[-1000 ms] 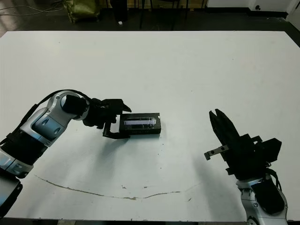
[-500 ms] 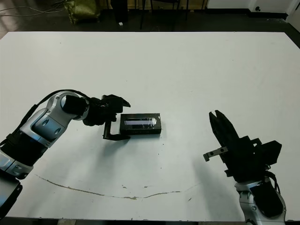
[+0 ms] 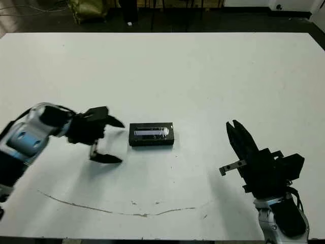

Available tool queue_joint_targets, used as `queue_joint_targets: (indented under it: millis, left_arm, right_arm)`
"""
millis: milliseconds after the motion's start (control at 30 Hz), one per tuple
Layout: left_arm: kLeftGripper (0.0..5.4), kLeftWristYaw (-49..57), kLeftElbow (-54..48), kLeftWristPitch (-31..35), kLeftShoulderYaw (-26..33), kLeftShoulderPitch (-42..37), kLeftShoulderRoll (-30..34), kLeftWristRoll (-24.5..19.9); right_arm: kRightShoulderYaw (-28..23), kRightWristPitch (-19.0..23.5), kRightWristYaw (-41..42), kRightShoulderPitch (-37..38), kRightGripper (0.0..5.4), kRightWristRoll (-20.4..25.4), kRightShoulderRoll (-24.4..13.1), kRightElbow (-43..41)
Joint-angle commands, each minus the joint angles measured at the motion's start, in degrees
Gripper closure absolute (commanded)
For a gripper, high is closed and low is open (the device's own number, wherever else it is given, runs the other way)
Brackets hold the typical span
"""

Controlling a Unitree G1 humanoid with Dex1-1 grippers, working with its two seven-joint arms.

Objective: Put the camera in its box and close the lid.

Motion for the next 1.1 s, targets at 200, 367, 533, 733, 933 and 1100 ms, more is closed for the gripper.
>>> queue_joint_targets:
  millis: [200, 367, 533, 733, 933, 1100]
  left_arm:
    - [0.02, -3.0, -1.4, -7.3, -1.2, 4.3, 10.7, 6.3]
    - [0.02, 18.2, -7.1, 0.4, 19.6, 15.3, 3.2, -4.9]
    - [0.61, 40.8, -20.8, 2.8, 30.0, 21.6, -11.3, -10.2]
    - [2.06, 53.9, -35.6, 2.4, 26.2, 25.8, -22.6, -10.5]
    - [3.52, 62.2, -41.3, 8.1, 17.3, 28.1, -30.5, -9.0]
    - [4.76, 67.3, -39.7, 11.6, 9.1, 28.0, -34.3, -4.1]
  right_arm:
    - [-0.5, 0.0, 0.7, -0.6, 5.40, 0.8, -0.3, 2.0]
    - [-0.6, 0.7, 0.5, -0.7, 5.40, 0.8, -0.5, 1.9]
    - [-0.7, -0.1, 1.9, -1.3, 5.40, 1.7, -0.7, 3.0]
    - [-0.7, -0.1, 2.1, -1.6, 5.40, 1.3, -0.5, 3.2]
    - [-0.3, -0.2, 2.3, -2.4, 5.40, 1.3, -0.2, 4.1]
    - [-0.1, -1.1, 2.4, -2.5, 5.40, 0.7, -0.1, 4.5]
